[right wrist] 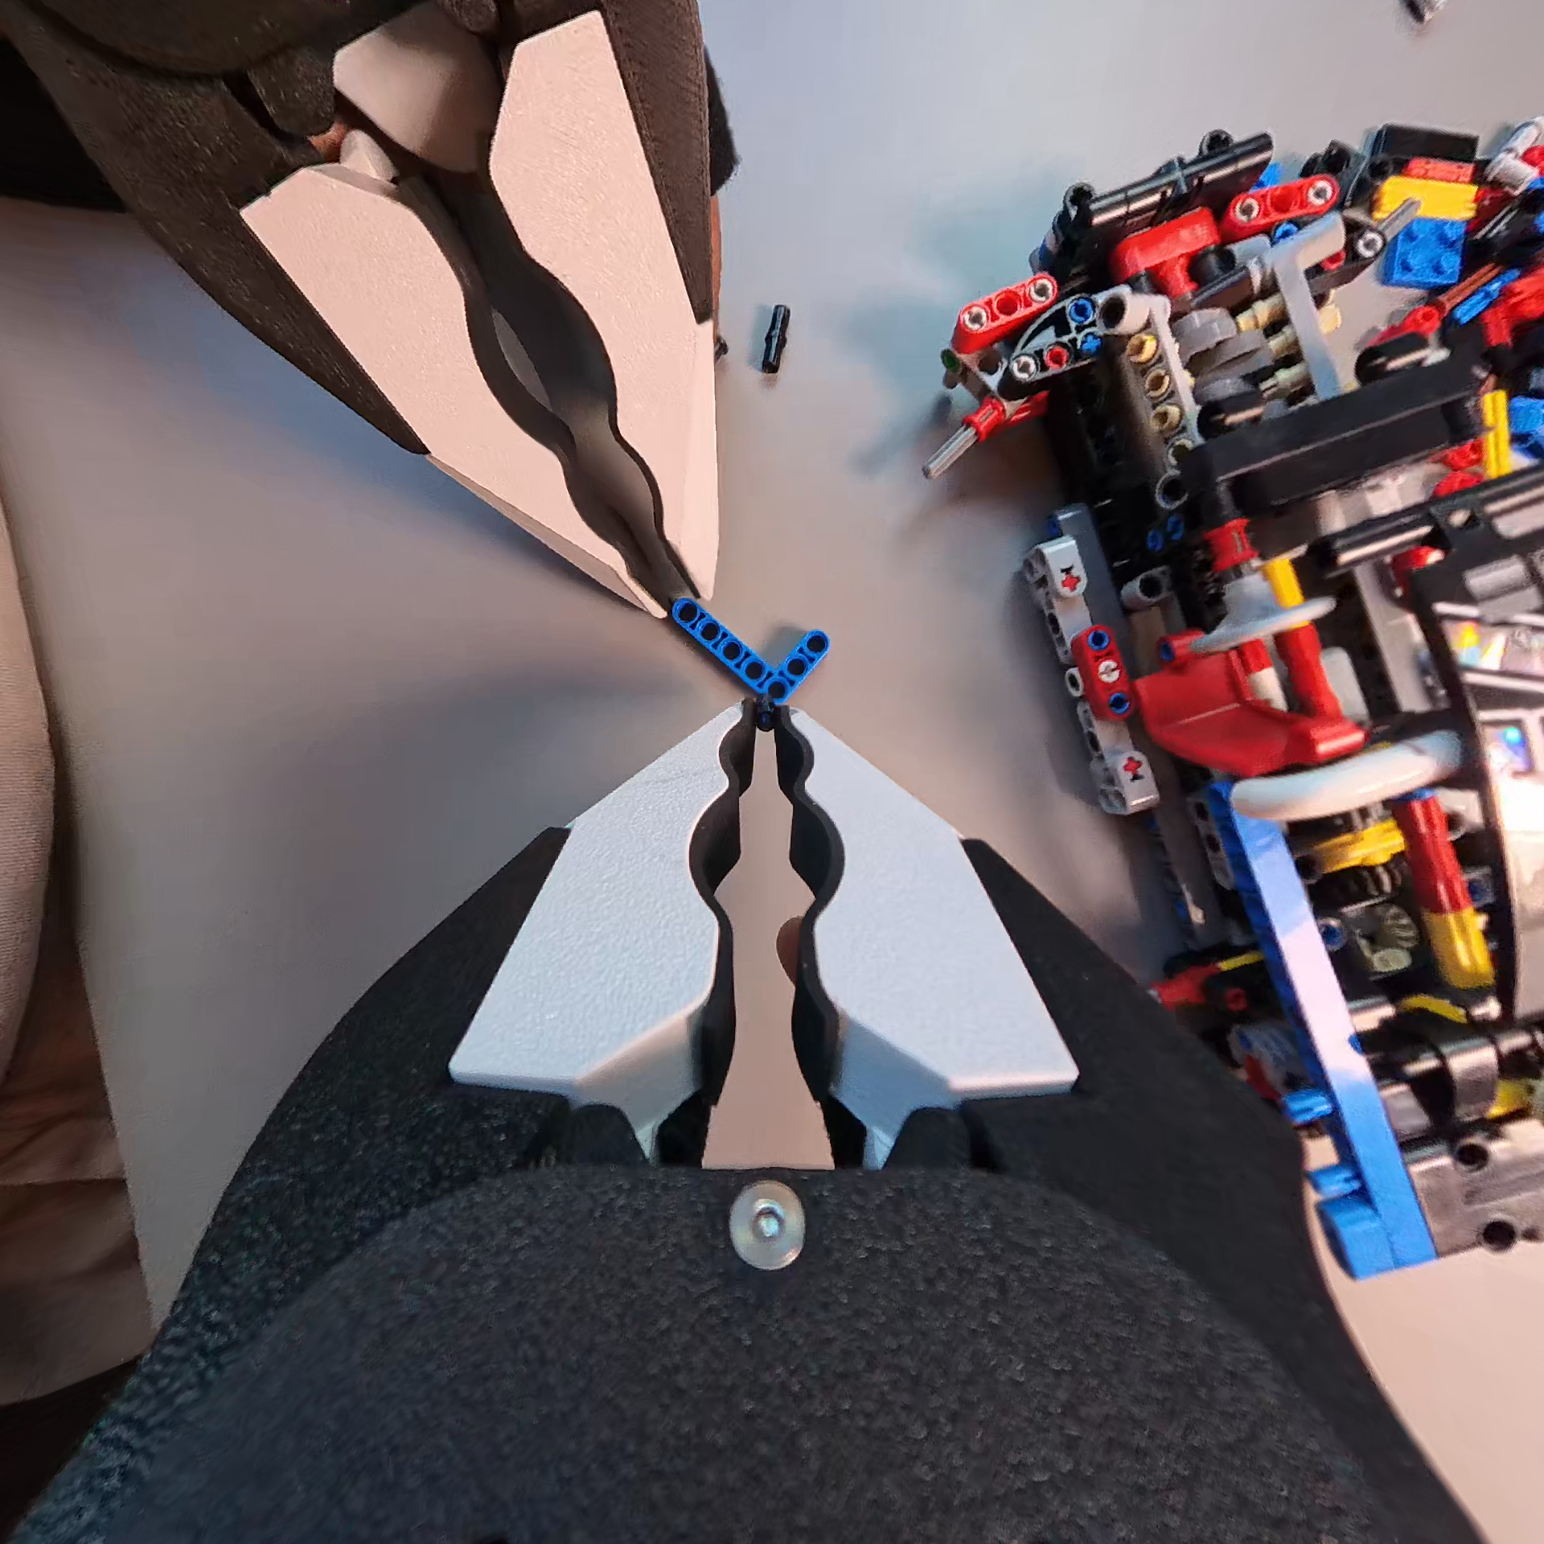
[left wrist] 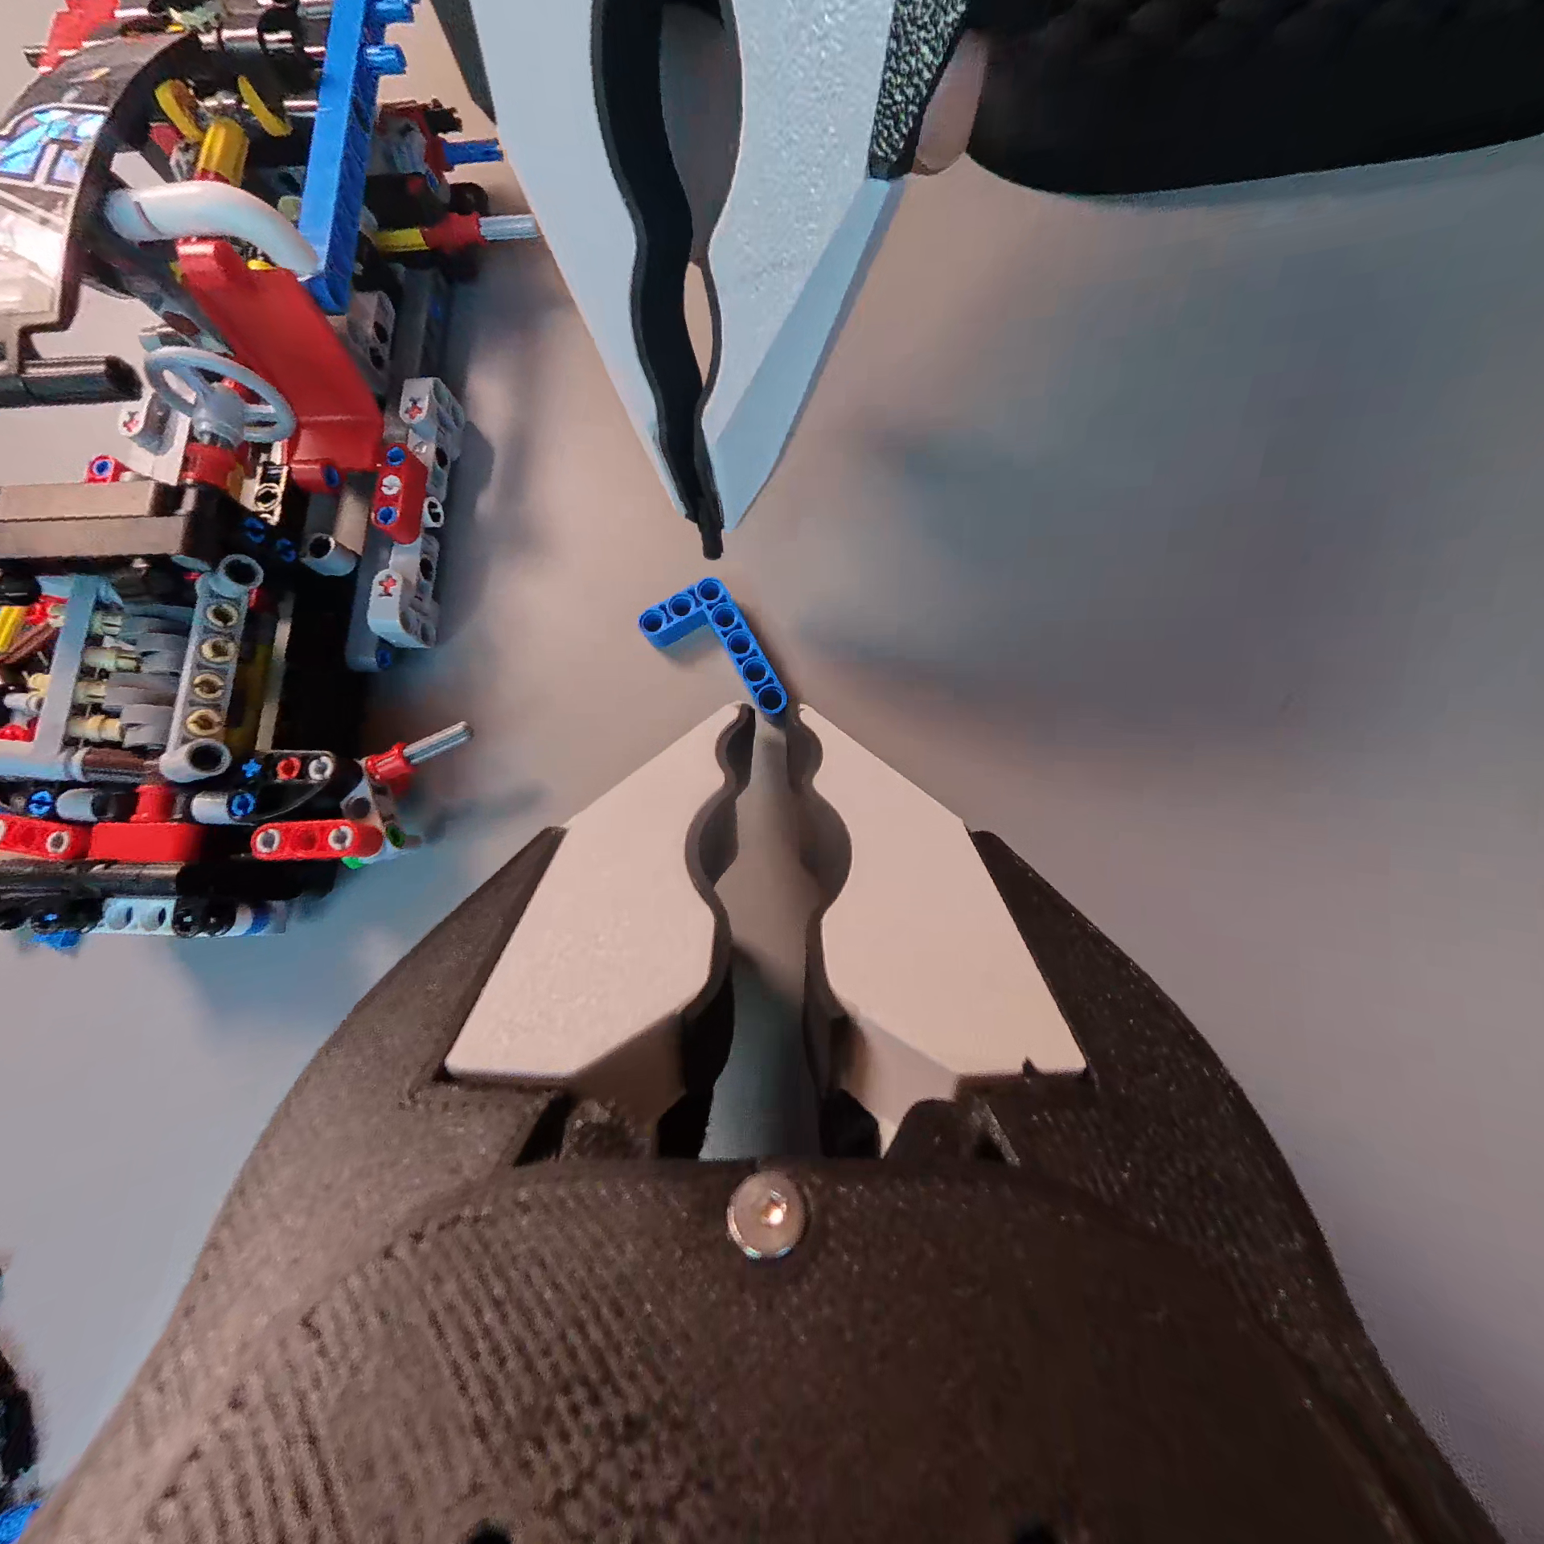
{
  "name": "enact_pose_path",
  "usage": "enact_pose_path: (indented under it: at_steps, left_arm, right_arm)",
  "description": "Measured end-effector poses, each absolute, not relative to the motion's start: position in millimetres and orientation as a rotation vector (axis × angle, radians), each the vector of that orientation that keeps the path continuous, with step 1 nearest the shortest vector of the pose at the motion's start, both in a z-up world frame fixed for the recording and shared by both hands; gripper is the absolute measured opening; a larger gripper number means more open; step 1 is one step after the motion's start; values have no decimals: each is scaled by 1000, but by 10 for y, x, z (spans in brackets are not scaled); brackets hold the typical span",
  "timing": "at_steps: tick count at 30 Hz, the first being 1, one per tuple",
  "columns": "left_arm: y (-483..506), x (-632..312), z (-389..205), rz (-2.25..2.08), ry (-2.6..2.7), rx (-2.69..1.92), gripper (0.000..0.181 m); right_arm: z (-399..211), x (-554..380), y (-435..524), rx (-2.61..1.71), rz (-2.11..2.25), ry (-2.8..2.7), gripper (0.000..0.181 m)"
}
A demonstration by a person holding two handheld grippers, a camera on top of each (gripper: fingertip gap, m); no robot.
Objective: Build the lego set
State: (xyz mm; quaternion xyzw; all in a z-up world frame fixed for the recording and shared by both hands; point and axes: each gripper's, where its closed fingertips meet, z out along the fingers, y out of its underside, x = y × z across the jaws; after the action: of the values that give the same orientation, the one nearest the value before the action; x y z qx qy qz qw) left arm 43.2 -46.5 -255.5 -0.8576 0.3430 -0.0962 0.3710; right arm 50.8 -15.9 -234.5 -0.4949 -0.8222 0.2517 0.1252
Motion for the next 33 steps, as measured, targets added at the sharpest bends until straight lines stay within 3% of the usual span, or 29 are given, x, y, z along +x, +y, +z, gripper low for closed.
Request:
enact_pose_path:
  at_steps: [6,11,33]
  left_arm:
    - [-449,437,-2509,-284,834,-2187,18]
    - [-409,451,-2577,-254,841,-2213,7]
    - [-396,443,-2585,-266,804,-2236,6]
  right_arm:
    - [-2404,378,-150,-1415,625,-2487,3]
    - [-2463,358,-144,-1425,554,-2542,2]
    - [-2484,431,-133,-1483,434,-2644,2]
